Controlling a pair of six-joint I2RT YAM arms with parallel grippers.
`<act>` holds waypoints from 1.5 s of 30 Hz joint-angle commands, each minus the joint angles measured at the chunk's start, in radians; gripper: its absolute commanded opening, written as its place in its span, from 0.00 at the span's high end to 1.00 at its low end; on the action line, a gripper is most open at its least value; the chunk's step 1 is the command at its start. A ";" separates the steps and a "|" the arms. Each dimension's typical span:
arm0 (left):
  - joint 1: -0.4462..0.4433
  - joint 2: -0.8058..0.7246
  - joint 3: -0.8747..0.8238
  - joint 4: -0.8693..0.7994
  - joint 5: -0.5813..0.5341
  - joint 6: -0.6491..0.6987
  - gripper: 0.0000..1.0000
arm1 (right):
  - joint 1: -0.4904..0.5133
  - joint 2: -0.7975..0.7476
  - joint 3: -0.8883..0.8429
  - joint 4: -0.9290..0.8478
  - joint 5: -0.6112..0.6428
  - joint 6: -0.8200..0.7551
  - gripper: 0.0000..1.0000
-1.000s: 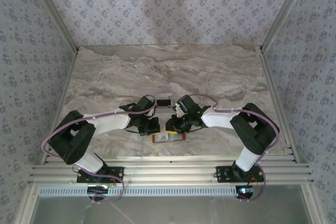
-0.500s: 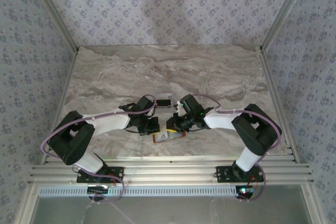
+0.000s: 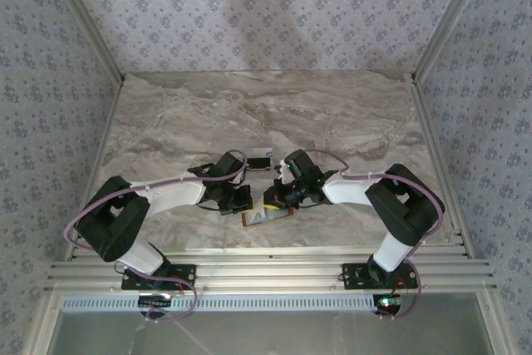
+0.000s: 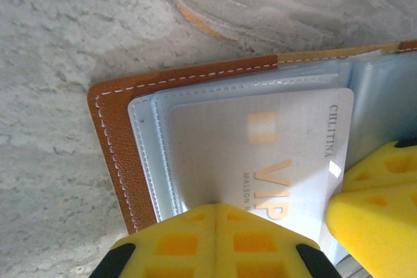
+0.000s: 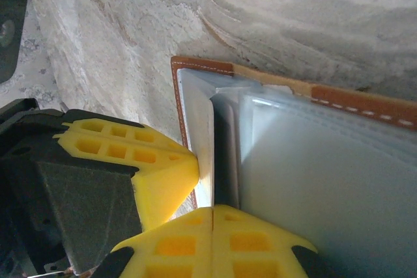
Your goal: Take the credit cards out of the card holder
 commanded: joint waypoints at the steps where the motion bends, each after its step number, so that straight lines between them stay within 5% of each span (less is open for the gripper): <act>1: -0.008 0.012 -0.027 -0.025 -0.019 -0.002 0.94 | 0.011 -0.032 0.008 0.030 -0.014 -0.019 1.00; 13: -0.009 0.005 -0.035 -0.104 -0.084 0.020 0.94 | -0.035 -0.116 0.014 -0.198 0.082 -0.110 1.00; 19: -0.008 0.012 -0.027 -0.100 -0.078 0.021 0.95 | -0.036 -0.126 0.015 -0.173 0.060 -0.104 1.00; 23: -0.009 0.022 -0.019 -0.095 -0.072 0.023 0.95 | -0.024 -0.103 0.014 -0.095 0.003 -0.069 0.83; 26: -0.009 0.027 -0.017 -0.088 -0.066 0.023 0.95 | -0.014 -0.084 0.026 -0.091 0.002 -0.064 0.81; 34: -0.009 0.024 -0.018 -0.087 -0.062 0.024 0.98 | 0.000 -0.069 0.054 -0.171 0.069 -0.086 0.93; 45: -0.009 0.008 0.011 -0.127 -0.076 0.048 0.97 | -0.021 -0.203 0.110 -0.446 0.220 -0.222 0.98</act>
